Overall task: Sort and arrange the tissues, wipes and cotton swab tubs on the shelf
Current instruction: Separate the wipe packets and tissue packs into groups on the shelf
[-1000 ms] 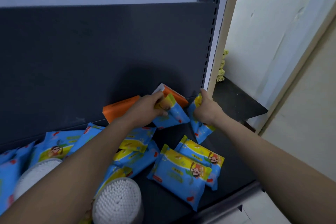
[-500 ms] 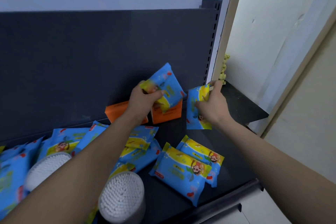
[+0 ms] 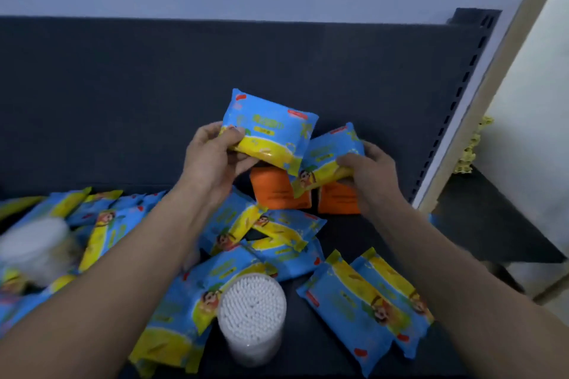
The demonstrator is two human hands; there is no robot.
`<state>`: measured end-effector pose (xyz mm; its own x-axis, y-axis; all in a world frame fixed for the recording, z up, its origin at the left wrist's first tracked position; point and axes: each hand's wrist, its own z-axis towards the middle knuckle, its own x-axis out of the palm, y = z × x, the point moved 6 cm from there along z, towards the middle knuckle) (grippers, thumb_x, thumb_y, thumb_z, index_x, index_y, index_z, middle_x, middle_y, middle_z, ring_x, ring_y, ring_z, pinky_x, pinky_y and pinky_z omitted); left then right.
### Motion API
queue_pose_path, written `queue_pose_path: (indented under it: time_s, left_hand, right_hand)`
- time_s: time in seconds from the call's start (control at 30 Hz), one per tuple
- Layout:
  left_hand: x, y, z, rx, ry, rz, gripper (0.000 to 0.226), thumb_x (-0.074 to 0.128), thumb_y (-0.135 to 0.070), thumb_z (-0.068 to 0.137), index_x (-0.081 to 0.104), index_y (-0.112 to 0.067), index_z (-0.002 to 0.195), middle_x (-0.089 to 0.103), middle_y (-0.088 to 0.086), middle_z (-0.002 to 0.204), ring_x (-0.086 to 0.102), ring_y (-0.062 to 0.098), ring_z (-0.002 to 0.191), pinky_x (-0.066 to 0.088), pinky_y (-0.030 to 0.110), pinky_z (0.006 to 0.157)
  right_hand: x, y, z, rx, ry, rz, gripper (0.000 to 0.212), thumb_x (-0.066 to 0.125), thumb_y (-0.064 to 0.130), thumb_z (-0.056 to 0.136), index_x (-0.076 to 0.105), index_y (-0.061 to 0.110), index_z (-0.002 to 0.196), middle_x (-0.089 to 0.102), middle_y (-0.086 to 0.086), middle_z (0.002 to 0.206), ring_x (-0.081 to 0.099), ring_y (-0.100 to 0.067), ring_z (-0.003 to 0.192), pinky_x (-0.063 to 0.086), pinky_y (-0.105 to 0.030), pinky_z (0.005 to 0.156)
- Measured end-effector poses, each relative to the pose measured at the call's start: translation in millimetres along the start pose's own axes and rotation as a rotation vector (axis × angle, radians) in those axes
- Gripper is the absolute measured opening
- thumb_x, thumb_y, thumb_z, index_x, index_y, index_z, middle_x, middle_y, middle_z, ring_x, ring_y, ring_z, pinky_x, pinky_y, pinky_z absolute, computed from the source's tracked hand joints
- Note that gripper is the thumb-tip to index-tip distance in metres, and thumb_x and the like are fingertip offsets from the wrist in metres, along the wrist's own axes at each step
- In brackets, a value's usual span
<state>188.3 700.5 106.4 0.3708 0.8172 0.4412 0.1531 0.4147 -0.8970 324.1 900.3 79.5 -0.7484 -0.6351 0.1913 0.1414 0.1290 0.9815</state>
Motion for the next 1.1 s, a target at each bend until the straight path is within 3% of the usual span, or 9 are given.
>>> queue_pose_path:
  time_s: [0.1, 0.23, 0.37, 0.47, 0.53, 0.77, 0.87, 0.97, 1.1]
  left_hand:
    - [-41, -26, -13, 0.049, -0.098, -0.058, 0.014, 0.056, -0.003, 0.087, 0.049, -0.013, 0.08, 0.062, 0.004, 0.069, 0.065, 0.014, 0.058, 0.059, 0.033, 0.06]
    - [-95, -54, -36, 0.067, -0.212, -0.072, 0.018, 0.051, -0.002, 0.088, 0.047, -0.011, 0.072, 0.051, 0.003, 0.063, 0.059, 0.012, 0.059, 0.058, 0.031, 0.064]
    - [-160, -81, -62, 0.059, -0.318, -0.062, 0.022, 0.054, -0.009, 0.087, 0.05, -0.016, 0.067, 0.048, -0.004, 0.053, 0.046, 0.009, 0.054, 0.043, 0.015, 0.042]
    - [-212, -104, -87, 0.069, -0.319, -0.139, 0.018, 0.056, -0.01, 0.088, 0.051, -0.014, 0.071, 0.052, -0.003, 0.061, 0.052, 0.008, 0.058, 0.044, 0.013, 0.045]
    - [-250, -122, -103, 0.092, -0.311, -0.181, 0.017, 0.055, -0.008, 0.088, 0.052, -0.012, 0.072, 0.053, 0.0, 0.067, 0.054, 0.01, 0.064, 0.048, 0.013, 0.048]
    - [-390, -190, -160, 0.14, -0.232, -0.264, 0.014, 0.048, -0.002, 0.085, 0.061, -0.004, 0.085, 0.064, 0.014, 0.099, 0.064, 0.023, 0.089, 0.058, 0.029, 0.063]
    - [-437, -213, -179, 0.177, -0.263, -0.23, 0.017, 0.052, 0.0, 0.078, 0.063, -0.004, 0.091, 0.071, 0.008, 0.089, 0.069, 0.017, 0.073, 0.06, 0.034, 0.07]
    - [-485, -231, -187, 0.182, -0.328, -0.22, 0.036, 0.058, -0.007, 0.073, 0.06, -0.007, 0.109, 0.066, 0.009, 0.11, 0.066, 0.017, 0.088, 0.057, 0.037, 0.082]
    - [-536, -250, -192, 0.191, -0.477, -0.26, 0.014, 0.052, -0.019, 0.09, 0.061, -0.008, 0.094, 0.074, 0.004, 0.08, 0.07, 0.013, 0.066, 0.06, 0.032, 0.063]
  right_hand:
    - [47, -10, -7, 0.119, 0.117, 0.065, 0.015, 0.06, -0.002, 0.083, 0.059, 0.011, 0.077, 0.064, -0.006, 0.072, 0.064, -0.018, 0.063, 0.055, -0.033, 0.061]
    - [109, -20, -27, 0.193, 0.258, 0.133, 0.008, 0.062, 0.01, 0.088, 0.061, 0.011, 0.08, 0.068, -0.005, 0.068, 0.066, -0.013, 0.054, 0.056, -0.026, 0.048]
    - [171, -26, -57, 0.302, 0.315, 0.152, 0.006, 0.064, 0.016, 0.087, 0.061, 0.01, 0.088, 0.068, -0.005, 0.074, 0.065, -0.014, 0.062, 0.057, -0.026, 0.05]
    - [222, -29, -88, 0.322, 0.358, 0.14, 0.007, 0.065, 0.022, 0.086, 0.062, 0.018, 0.081, 0.065, 0.004, 0.058, 0.058, -0.005, 0.042, 0.043, -0.017, 0.039]
    - [262, -35, -113, 0.322, 0.415, 0.149, 0.007, 0.065, 0.024, 0.086, 0.062, 0.02, 0.081, 0.064, 0.004, 0.063, 0.056, -0.005, 0.042, 0.038, -0.018, 0.041]
    - [418, -69, -214, 0.492, 0.61, 0.276, 0.005, 0.056, 0.007, 0.09, 0.061, 0.008, 0.091, 0.066, -0.007, 0.091, 0.066, -0.015, 0.071, 0.059, -0.027, 0.056]
    - [474, -78, -248, 0.466, 0.684, 0.29, 0.036, 0.055, -0.008, 0.081, 0.054, -0.002, 0.116, 0.064, -0.017, 0.112, 0.069, -0.028, 0.085, 0.059, -0.035, 0.064]
    - [514, -87, -265, 0.428, 0.674, 0.295, 0.05, 0.054, -0.014, 0.075, 0.047, 0.013, 0.116, 0.057, -0.021, 0.126, 0.062, -0.037, 0.105, 0.05, -0.051, 0.084]
    - [570, -94, -284, 0.473, 0.719, 0.278, 0.035, 0.058, 0.001, 0.087, 0.051, 0.002, 0.122, 0.066, -0.019, 0.116, 0.068, -0.03, 0.087, 0.059, -0.042, 0.069]
